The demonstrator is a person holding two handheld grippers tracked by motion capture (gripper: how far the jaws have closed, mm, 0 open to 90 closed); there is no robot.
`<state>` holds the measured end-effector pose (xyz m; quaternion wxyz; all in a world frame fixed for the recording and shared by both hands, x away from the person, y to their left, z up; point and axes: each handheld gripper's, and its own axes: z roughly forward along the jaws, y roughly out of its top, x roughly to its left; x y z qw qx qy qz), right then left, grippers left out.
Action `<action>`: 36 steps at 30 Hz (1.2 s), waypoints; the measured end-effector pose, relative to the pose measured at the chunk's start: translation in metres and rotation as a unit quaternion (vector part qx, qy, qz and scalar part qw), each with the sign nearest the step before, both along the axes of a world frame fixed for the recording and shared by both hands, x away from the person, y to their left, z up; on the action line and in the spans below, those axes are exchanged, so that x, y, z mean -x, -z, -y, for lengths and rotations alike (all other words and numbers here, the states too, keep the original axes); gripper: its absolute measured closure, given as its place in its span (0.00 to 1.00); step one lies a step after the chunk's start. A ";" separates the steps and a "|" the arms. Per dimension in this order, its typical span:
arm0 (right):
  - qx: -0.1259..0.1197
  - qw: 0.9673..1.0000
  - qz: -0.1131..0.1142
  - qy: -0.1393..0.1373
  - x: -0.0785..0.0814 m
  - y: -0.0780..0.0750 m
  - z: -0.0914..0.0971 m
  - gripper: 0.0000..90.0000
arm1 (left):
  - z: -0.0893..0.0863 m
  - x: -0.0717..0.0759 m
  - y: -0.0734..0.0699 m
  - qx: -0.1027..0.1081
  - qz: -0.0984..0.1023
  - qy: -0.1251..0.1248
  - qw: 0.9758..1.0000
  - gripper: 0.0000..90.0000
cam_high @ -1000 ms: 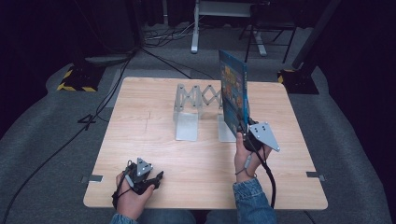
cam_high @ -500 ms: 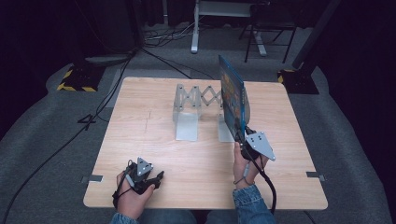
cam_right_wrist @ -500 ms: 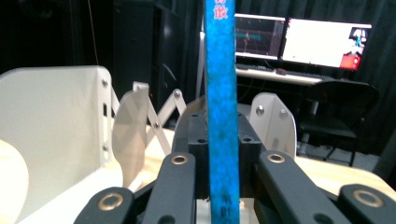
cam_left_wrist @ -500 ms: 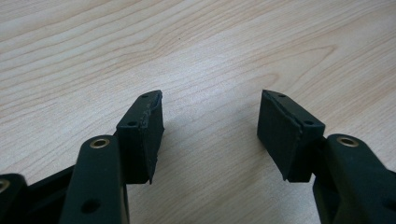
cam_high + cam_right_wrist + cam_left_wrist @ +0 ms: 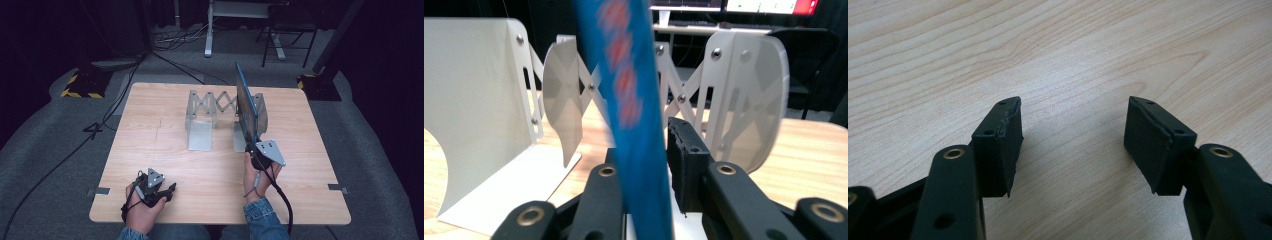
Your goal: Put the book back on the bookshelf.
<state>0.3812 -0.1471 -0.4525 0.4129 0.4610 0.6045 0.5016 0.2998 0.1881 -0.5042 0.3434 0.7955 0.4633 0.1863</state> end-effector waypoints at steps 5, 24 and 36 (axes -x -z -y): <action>0.011 1.000 -0.001 0.002 -0.007 -0.001 -0.006 0.85 | 0.000 0.000 0.000 0.000 0.001 0.000 1.000 0.46; 0.005 0.999 0.000 -0.039 0.016 -0.020 0.012 0.33 | 0.001 -0.003 0.000 0.001 -0.001 0.005 1.000 0.44; 0.007 0.990 0.006 -0.140 0.070 -0.053 0.052 0.31 | 0.001 -0.004 0.000 0.001 0.000 0.007 1.000 0.43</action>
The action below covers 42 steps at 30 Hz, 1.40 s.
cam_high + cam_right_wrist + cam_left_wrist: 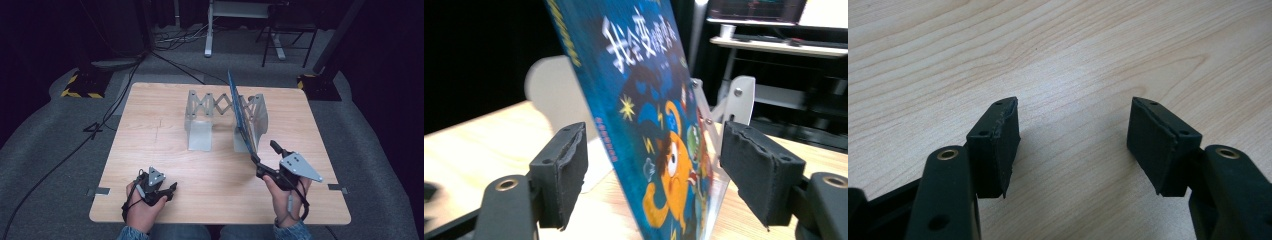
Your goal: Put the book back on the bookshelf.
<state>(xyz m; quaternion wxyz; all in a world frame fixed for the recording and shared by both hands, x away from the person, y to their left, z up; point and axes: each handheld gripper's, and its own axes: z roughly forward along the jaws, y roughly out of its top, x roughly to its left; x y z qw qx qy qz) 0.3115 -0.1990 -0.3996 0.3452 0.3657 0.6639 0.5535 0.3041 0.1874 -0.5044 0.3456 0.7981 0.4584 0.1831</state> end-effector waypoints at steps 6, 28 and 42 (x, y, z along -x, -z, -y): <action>0.012 1.000 -0.005 0.007 0.014 -0.012 0.039 0.31 | -0.003 -0.001 0.000 0.004 -0.003 0.004 1.000 0.43; 0.033 0.988 -0.131 0.072 0.008 0.021 0.148 0.31 | -0.031 -0.009 0.000 -0.001 -0.002 0.011 1.000 0.42; 0.071 0.969 -0.226 0.071 -0.007 0.067 0.178 0.31 | -0.042 -0.014 0.000 0.000 -0.004 0.015 1.000 0.40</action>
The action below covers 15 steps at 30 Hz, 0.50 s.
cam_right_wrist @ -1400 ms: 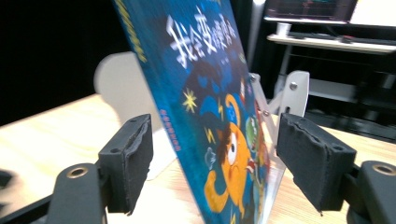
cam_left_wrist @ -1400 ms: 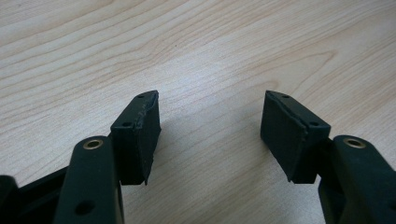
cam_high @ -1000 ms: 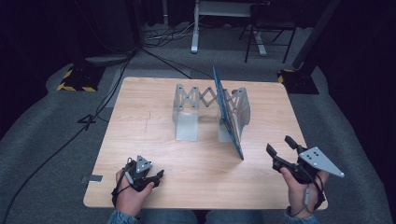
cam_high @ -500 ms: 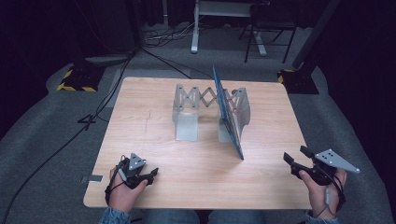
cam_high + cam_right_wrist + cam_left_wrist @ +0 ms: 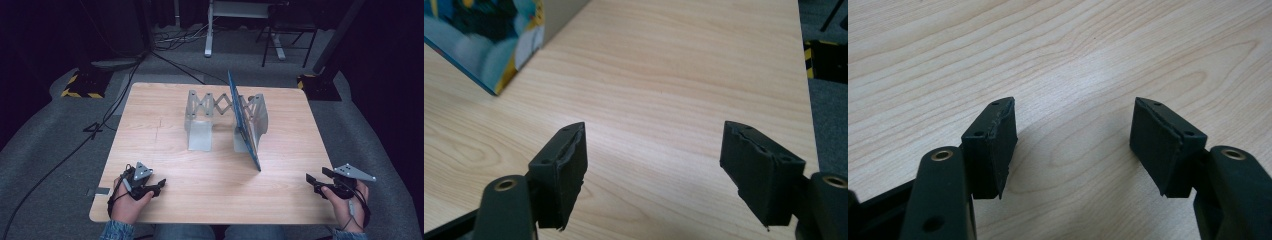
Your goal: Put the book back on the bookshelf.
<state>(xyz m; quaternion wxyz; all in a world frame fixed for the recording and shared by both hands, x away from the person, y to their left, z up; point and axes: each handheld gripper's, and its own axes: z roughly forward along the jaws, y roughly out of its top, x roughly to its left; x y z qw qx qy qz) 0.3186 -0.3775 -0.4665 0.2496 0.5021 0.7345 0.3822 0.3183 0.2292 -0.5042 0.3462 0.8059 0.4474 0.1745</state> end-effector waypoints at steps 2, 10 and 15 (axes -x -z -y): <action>0.008 1.000 -0.010 0.000 -0.001 0.005 0.002 0.31 | -0.001 0.000 0.000 0.000 -0.001 0.001 1.000 0.40; 0.029 0.999 -0.035 -0.002 -0.007 0.023 0.002 0.27 | -0.001 0.000 0.000 0.000 0.000 -0.001 1.000 0.39; 0.044 0.998 -0.047 0.011 -0.010 0.036 0.001 0.20 | -0.001 0.000 0.000 -0.001 0.002 -0.005 1.000 0.39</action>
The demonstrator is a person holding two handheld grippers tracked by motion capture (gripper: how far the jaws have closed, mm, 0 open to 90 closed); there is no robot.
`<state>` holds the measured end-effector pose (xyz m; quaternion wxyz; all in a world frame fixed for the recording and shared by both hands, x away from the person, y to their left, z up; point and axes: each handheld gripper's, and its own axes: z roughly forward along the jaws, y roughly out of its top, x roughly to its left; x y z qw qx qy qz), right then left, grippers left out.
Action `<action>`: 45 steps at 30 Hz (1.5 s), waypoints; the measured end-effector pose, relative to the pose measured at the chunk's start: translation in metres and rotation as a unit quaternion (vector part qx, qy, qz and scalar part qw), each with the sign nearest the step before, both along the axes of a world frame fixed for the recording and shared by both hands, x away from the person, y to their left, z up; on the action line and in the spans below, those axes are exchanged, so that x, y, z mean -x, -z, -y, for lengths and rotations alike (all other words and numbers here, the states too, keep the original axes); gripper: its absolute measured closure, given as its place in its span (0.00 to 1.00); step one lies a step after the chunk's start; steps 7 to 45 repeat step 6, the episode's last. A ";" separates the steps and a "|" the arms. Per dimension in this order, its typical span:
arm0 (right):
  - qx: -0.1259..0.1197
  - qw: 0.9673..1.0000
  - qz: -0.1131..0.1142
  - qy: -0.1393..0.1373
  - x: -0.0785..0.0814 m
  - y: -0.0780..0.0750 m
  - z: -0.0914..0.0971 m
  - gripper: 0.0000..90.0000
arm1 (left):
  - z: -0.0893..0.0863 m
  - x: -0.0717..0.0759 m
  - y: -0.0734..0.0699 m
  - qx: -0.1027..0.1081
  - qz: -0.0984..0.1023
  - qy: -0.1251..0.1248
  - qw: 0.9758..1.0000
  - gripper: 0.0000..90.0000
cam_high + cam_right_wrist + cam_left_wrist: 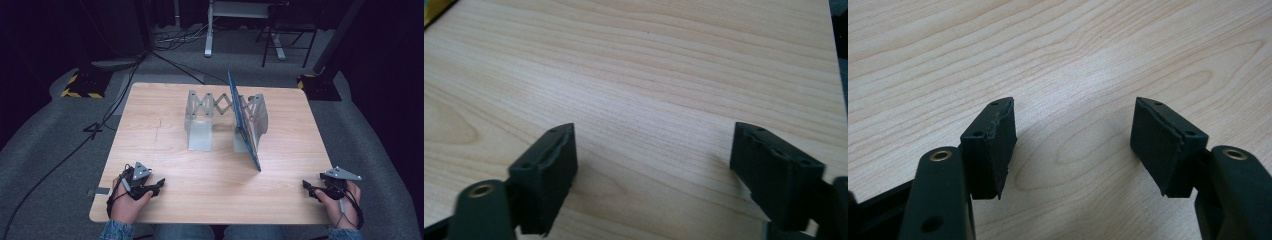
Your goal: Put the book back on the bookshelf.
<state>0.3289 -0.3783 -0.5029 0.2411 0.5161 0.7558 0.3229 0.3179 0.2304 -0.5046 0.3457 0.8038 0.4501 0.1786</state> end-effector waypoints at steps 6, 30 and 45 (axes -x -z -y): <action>-0.012 1.000 -0.001 -0.009 -0.001 0.002 0.000 0.19 | -0.002 0.003 0.000 0.001 -0.001 -0.003 1.000 0.39; -0.012 1.000 -0.001 -0.009 -0.001 0.002 0.000 0.19 | -0.002 0.003 0.000 0.001 -0.001 -0.003 1.000 0.39; -0.012 1.000 -0.001 -0.009 -0.001 0.002 0.000 0.19 | -0.002 0.003 0.000 0.001 -0.001 -0.003 1.000 0.39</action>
